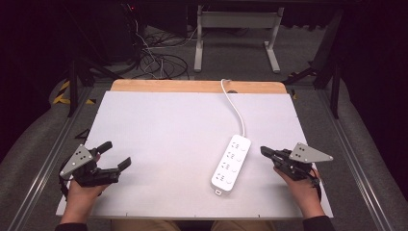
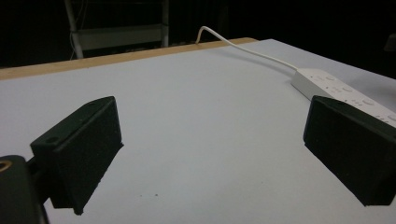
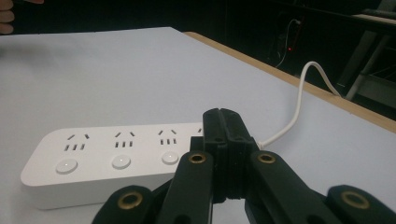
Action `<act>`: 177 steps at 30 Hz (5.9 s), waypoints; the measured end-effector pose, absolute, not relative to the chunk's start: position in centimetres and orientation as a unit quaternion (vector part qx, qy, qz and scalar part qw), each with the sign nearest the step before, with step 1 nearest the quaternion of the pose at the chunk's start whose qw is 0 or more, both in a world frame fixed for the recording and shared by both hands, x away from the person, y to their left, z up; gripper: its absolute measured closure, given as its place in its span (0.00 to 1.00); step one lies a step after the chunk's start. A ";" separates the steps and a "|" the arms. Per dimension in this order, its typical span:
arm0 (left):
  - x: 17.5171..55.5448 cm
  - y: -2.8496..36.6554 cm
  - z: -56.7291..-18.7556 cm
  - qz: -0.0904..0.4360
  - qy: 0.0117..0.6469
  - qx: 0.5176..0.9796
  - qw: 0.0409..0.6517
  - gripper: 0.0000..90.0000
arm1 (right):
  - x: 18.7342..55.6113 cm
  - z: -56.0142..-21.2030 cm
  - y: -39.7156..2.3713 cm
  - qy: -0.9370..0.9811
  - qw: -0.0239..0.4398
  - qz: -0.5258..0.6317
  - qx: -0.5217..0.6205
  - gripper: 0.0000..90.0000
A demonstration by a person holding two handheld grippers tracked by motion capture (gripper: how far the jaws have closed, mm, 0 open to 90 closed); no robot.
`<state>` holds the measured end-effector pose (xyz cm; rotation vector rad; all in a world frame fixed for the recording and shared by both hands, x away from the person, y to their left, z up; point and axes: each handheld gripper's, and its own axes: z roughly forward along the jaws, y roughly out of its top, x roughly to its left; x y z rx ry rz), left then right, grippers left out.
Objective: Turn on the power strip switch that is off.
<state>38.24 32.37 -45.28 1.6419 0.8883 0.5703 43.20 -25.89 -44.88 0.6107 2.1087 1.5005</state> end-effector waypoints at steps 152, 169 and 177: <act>38.1 33.3 -45.2 0.239 0.387 0.684 0.571 0.06 | 45.4 -42.8 -25.8 0.756 0.241 0.539 0.284 0.43; 38.1 33.2 -45.2 0.240 0.388 0.684 0.569 0.06 | 43.2 -43.3 -30.2 0.722 0.263 0.572 0.288 0.31; 38.1 33.2 -45.2 0.240 0.388 0.684 0.569 0.06 | 42.6 -44.5 -31.7 0.695 0.266 0.598 0.297 0.30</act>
